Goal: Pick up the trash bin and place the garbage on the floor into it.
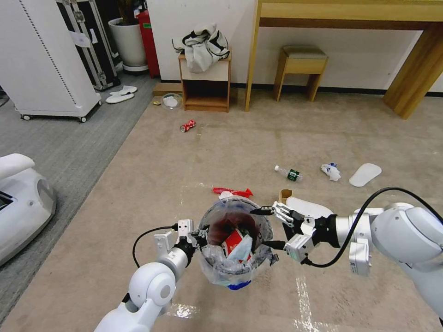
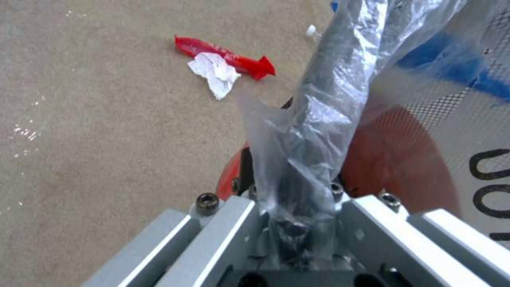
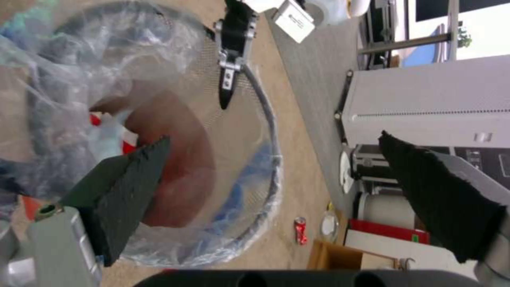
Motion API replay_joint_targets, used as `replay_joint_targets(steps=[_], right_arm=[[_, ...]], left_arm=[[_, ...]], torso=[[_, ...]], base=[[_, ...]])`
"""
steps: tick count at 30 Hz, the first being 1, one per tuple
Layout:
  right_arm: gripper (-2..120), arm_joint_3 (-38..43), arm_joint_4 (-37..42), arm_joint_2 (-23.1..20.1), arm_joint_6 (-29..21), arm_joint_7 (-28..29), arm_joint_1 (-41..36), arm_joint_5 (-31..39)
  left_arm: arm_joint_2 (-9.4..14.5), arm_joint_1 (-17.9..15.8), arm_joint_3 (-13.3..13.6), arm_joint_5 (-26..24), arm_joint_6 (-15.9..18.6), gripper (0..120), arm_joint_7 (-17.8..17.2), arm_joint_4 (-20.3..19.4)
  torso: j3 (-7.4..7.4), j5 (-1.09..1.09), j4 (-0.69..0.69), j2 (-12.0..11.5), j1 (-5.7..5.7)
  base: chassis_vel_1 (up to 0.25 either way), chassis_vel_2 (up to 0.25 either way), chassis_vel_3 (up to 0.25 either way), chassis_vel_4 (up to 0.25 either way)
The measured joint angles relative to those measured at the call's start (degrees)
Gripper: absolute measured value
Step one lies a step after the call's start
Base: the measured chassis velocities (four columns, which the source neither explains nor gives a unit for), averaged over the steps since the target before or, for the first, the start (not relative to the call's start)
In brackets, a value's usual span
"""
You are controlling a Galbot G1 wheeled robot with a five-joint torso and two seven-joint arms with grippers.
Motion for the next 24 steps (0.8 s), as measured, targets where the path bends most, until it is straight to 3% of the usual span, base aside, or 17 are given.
replay_joint_targets(steps=[16, 24], right_arm=[[100, 6.41, 2.93, -1.21, -1.73, 2.63, -3.79, 4.5], [100, 14.1, 1.8, -1.01, -5.44, 5.92, -8.22, 13.14]], left_arm=[[0.01, 0.06, -1.21, -0.08, -0.19, 1, 0.01, 0.79], [0.44, 0.99, -3.69, 0.01, -0.38, 1, 0.01, 0.83]], torso=[[0.0, 0.0, 0.0, 0.0, 0.0], [0.0, -0.01, 0.0, 0.0, 0.0]], base=[[0.0, 0.0, 0.0, 0.0], [0.0, 0.0, 0.0, 0.0]])
